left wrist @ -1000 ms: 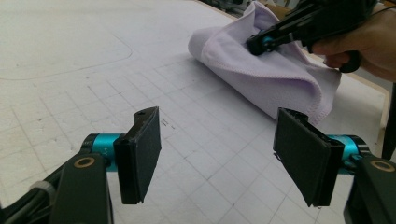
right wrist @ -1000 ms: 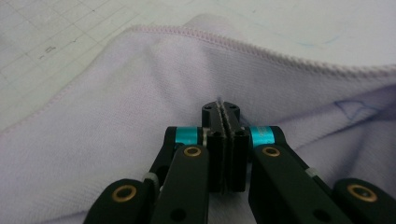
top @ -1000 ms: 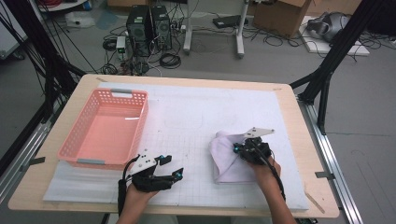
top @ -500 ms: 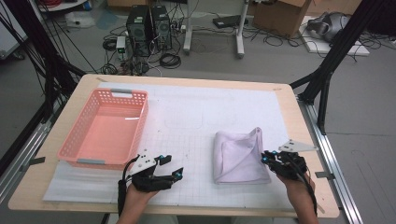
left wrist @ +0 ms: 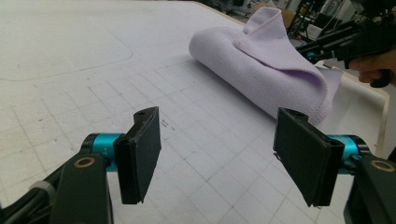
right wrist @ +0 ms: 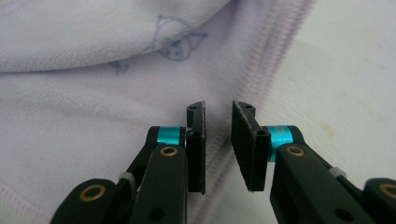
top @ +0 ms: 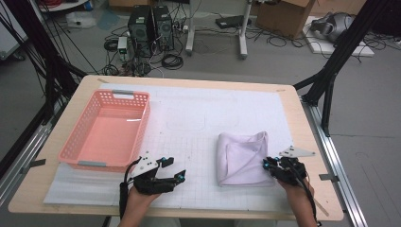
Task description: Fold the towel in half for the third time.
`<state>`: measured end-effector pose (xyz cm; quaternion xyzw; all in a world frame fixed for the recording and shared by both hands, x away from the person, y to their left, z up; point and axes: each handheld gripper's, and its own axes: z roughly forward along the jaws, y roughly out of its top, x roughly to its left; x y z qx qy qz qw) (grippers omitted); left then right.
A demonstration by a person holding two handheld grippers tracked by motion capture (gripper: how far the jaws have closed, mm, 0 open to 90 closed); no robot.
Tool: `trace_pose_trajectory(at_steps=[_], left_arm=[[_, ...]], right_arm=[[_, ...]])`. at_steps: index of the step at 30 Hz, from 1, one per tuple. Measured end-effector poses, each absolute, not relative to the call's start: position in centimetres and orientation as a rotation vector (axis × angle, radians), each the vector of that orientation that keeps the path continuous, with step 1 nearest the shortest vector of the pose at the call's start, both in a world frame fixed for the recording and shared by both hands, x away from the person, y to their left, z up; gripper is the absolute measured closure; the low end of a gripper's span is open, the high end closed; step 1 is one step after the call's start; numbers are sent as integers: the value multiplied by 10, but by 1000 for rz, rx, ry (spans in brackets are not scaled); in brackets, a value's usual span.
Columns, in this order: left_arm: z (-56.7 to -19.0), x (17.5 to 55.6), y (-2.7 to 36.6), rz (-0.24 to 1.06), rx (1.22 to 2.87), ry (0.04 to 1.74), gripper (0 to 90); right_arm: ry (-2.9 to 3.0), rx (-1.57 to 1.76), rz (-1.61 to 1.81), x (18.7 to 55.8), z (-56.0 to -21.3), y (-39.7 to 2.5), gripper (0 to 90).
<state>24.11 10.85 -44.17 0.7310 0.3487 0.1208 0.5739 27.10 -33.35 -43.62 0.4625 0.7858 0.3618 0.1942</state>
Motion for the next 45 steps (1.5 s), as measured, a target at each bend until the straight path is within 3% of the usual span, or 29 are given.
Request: trace_pose_trajectory(at_steps=[4, 7, 10, 15, 17, 21, 32, 34, 36, 39, 42, 45], left_arm=[[-441, 240, 108, 289, 1713, 817, 324], [-441, 240, 109, 290, 1711, 818, 324], [-441, 241, 109, 288, 1713, 819, 324], [-441, 240, 109, 293, 1713, 817, 323], [-441, 240, 110, 295, 1711, 818, 323], [-441, 239, 112, 295, 1710, 817, 322], [-441, 240, 113, 300, 1706, 826, 320], [-441, 240, 113, 300, 1705, 826, 321], [-441, 240, 113, 300, 1704, 827, 321], [-441, 240, 112, 300, 1708, 827, 320], [-441, 240, 112, 299, 1707, 825, 320], [-441, 240, 113, 298, 1702, 828, 320]], right_arm=[[2182, 1353, 1071, 266, -433, -342, 738], [2149, 1292, 1148, 266, -419, -332, 677], [2169, 1212, 1233, 271, -406, -313, 590], [2269, 1126, 1198, 288, -400, -270, 518], [2330, 1120, 1098, 297, -409, -257, 544], [2372, 1124, 1065, 302, -425, -252, 852], [2243, 1059, 1217, 252, -409, -309, 854], [2258, 1105, 1172, 246, -415, -321, 805], [2246, 1161, 1154, 241, -419, -332, 686], [2170, 1201, 1239, 238, -411, -342, 610], [2139, 1194, 1289, 245, -397, -335, 526], [2165, 1138, 1300, 259, -387, -312, 499]])
